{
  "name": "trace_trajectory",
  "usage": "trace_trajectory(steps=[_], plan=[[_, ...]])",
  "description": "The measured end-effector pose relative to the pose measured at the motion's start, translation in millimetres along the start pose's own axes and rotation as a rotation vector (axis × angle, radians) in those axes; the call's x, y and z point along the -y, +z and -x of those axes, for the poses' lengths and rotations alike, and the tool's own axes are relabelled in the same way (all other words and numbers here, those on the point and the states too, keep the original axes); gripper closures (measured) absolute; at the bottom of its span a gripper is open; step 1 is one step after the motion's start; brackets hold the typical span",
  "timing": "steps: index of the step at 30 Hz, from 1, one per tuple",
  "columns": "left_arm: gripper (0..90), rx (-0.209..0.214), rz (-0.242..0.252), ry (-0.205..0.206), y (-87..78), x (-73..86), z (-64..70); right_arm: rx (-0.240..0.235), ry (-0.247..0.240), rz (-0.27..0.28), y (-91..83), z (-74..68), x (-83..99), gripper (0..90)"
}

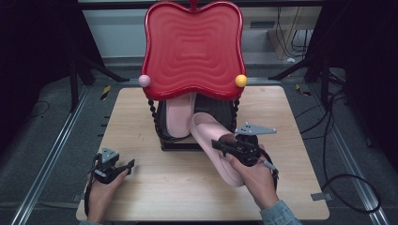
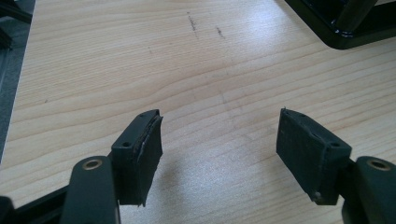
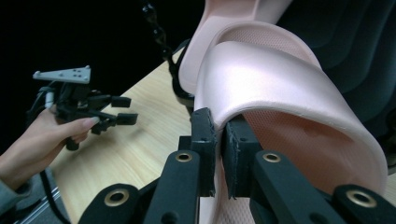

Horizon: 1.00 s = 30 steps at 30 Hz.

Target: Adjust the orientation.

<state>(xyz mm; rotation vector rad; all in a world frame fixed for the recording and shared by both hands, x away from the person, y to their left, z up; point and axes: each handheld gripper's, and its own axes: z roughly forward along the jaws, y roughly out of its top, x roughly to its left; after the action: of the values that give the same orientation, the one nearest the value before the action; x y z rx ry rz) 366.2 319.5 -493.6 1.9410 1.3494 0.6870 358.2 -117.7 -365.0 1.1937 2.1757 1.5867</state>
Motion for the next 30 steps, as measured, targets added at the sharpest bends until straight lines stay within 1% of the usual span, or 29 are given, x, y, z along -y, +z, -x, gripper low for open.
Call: trace_trajectory(steps=[2,6,11,13,16,17,20,21,23,25,28,30], plan=[[30.8,0.002,0.0,0.002,0.2,-0.1,0.4,0.016,0.01,0.004,1.9,0.3,-0.5,84.1],[30.8,0.001,0.0,0.001,0.3,-0.1,-0.3,0.049,0.016,0.03,6.0,-0.2,-1.2,84.1],[30.8,0.001,0.003,-0.002,-0.2,-0.1,-0.3,0.121,0.023,0.049,13.2,-1.9,-2.3,83.8],[30.8,0.003,0.0,0.004,-0.1,-0.4,-0.2,0.14,0.034,0.052,17.7,-2.2,-2.7,83.6],[30.8,0.005,0.004,0.0,0.0,-0.5,0.4,0.174,0.043,0.07,25.2,-4.1,-4.7,83.7],[30.8,0.005,0.005,0.0,-0.1,-0.6,0.4,0.187,0.049,0.083,28.2,-5.1,-5.7,83.7],[30.8,0.006,0.005,-0.003,-0.1,-0.5,-0.2,0.205,0.064,0.118,35.3,-8.9,-9.0,83.1],[30.8,0.005,0.004,-0.003,-0.3,-0.6,-0.2,0.224,0.058,0.129,38.0,-10.8,-10.3,82.8],[30.8,0.006,0.007,-0.007,-0.5,-0.5,-0.2,0.246,0.073,0.152,43.2,-12.6,-12.2,83.3],[30.8,0.007,0.008,-0.006,-0.8,-0.6,-0.6,0.273,0.076,0.177,51.0,-13.9,-14.4,83.7],[30.8,0.008,0.008,-0.007,-1.1,-0.6,-1.2,0.308,0.074,0.195,62.3,-14.5,-18.4,83.8],[30.8,0.008,0.009,-0.01,-1.3,-0.5,-1.9,0.32,0.073,0.201,67.7,-15.0,-20.9,83.4]])
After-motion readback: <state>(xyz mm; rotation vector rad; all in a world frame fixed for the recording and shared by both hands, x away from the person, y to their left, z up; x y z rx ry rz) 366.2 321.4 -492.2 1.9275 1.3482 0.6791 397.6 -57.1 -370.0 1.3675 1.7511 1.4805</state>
